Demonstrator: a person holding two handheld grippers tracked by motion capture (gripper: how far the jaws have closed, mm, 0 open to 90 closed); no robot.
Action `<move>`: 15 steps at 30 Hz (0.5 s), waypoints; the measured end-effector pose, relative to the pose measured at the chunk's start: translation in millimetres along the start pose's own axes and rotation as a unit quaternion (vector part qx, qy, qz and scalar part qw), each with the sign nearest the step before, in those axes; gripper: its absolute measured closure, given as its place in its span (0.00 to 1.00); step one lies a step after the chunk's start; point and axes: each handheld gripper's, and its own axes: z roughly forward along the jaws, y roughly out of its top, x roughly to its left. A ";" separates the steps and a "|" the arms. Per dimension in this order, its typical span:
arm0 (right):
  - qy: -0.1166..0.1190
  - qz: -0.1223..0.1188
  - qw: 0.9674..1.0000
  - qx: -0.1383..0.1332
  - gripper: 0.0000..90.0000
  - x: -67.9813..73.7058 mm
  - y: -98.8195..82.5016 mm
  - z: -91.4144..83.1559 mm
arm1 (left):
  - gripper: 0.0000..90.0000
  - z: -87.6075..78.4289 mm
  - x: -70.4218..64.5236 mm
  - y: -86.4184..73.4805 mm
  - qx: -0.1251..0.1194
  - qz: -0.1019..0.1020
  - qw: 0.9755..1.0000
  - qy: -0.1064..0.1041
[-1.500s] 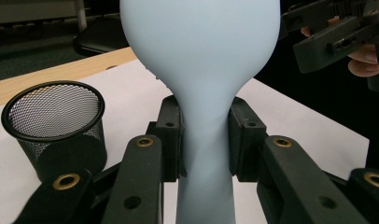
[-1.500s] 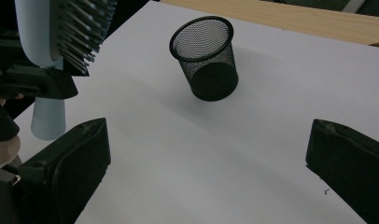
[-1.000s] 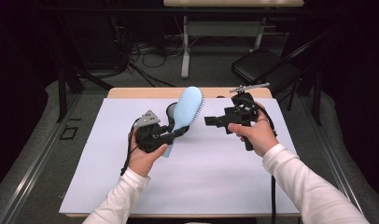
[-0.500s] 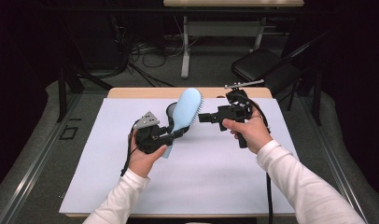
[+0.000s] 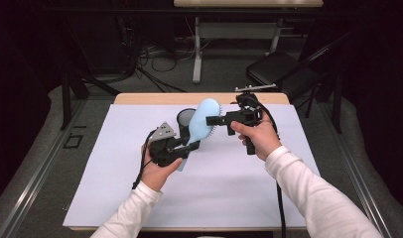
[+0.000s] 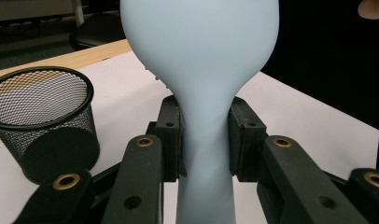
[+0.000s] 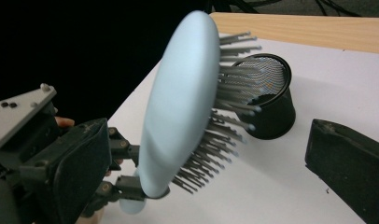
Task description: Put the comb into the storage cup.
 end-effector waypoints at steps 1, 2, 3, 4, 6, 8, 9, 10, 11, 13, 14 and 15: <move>0.003 0.004 1.000 -0.001 0.00 0.0 0.4 0.9 | 0.77 0.5 -0.2 -0.4 0.000 0.001 1.000 -0.001; 0.006 0.007 1.000 -0.002 0.01 -0.1 0.8 1.7 | 0.77 1.0 -0.5 -0.7 0.000 0.002 1.000 -0.001; 0.007 0.010 1.000 -0.003 0.01 -0.2 1.2 2.4 | 0.77 1.3 -0.6 -1.0 -0.001 0.003 1.000 -0.001; 0.008 0.014 1.000 -0.004 0.01 -0.3 1.6 3.1 | 0.77 1.5 -0.8 -1.3 0.000 0.004 1.000 -0.001; 0.011 0.021 1.000 -0.006 0.02 -0.3 2.2 4.6 | 0.77 2.1 -1.2 -1.7 0.000 0.004 1.000 0.000; 0.015 0.029 0.999 -0.007 0.04 -0.7 2.7 5.8 | 0.77 2.9 -1.9 -2.0 0.000 0.003 1.000 0.000; 0.015 0.031 0.999 -0.009 0.05 -1.0 2.9 6.5 | 0.77 3.2 -2.2 -2.2 0.000 0.004 1.000 -0.001; 0.014 0.032 0.999 -0.010 0.06 -1.2 3.3 7.2 | 0.77 3.2 -2.2 -2.2 0.001 0.005 1.000 -0.001; 0.013 0.032 0.999 -0.011 0.07 -1.4 3.5 7.7 | 0.77 3.3 -2.4 -2.2 0.002 0.005 1.000 -0.002; 0.013 0.034 0.999 -0.010 0.08 -2.0 4.0 8.8 | 0.77 3.6 -2.9 -2.5 0.001 0.007 1.000 -0.001; 0.014 0.036 0.999 -0.010 0.09 -2.2 4.2 9.1 | 0.77 3.7 -3.0 -2.6 0.001 0.008 1.000 -0.001; 0.015 0.037 0.999 -0.009 0.10 -2.5 4.3 9.4 | 0.77 3.9 -3.0 -2.7 0.002 0.008 1.000 -0.001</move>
